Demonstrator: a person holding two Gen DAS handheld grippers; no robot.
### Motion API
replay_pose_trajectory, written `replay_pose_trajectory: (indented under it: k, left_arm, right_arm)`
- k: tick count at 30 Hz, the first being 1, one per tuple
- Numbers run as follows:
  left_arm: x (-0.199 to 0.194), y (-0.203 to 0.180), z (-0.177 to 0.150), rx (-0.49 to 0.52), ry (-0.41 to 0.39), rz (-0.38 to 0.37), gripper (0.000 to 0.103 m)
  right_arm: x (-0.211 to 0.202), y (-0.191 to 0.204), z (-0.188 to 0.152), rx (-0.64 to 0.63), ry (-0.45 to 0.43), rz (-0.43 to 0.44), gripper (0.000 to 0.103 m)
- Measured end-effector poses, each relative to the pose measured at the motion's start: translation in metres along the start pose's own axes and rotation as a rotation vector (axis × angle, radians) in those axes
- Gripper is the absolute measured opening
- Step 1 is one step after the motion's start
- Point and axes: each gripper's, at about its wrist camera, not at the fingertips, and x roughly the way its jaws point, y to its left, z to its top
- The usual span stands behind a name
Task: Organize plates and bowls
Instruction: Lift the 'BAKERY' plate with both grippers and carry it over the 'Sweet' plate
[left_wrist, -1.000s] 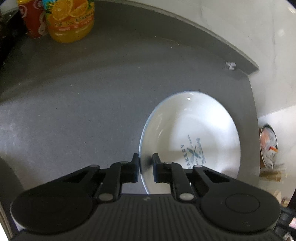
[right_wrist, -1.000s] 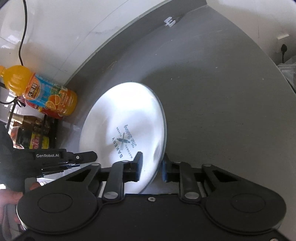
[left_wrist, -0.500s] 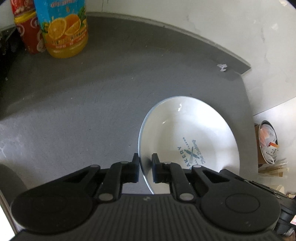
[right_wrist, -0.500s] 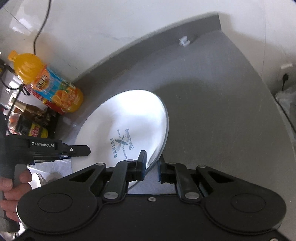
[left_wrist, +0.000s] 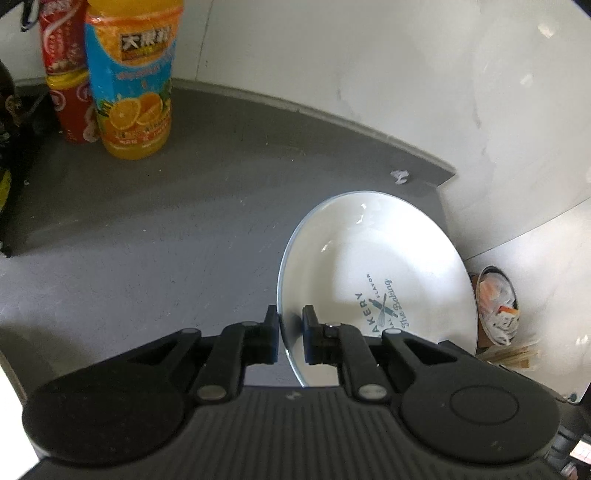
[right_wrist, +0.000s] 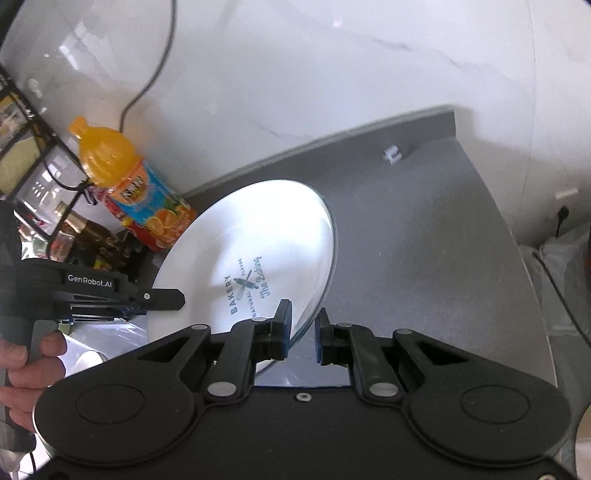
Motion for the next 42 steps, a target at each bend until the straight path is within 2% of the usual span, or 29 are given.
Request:
replay_pose_trajectory:
  k: [11,21,31,42]
  left_arm:
    - [-0.048,0.007,-0.018,-0.020,-0.075,-0.038,0.011]
    - [-0.095,0.043,-0.049,-0.071,-0.132,-0.069,0.010]
    - [-0.138,0.089,-0.086,-0.110,-0.179,-0.050,0.009]
    - [-0.183,0.154,-0.132,-0.188,-0.209,0.019,0.009]
  right_arm:
    - [-0.036,0.036,-0.011,-0.040,-0.062,0.003,0.012]
    - [-0.063,0.079,-0.034,-0.072,-0.086,0.027,0.012]
    - [-0.072,0.132,-0.073,-0.109,-0.070,0.057,0.012]
    - [-0.067,0.195,-0.118,-0.148,-0.025,0.121,0.012]
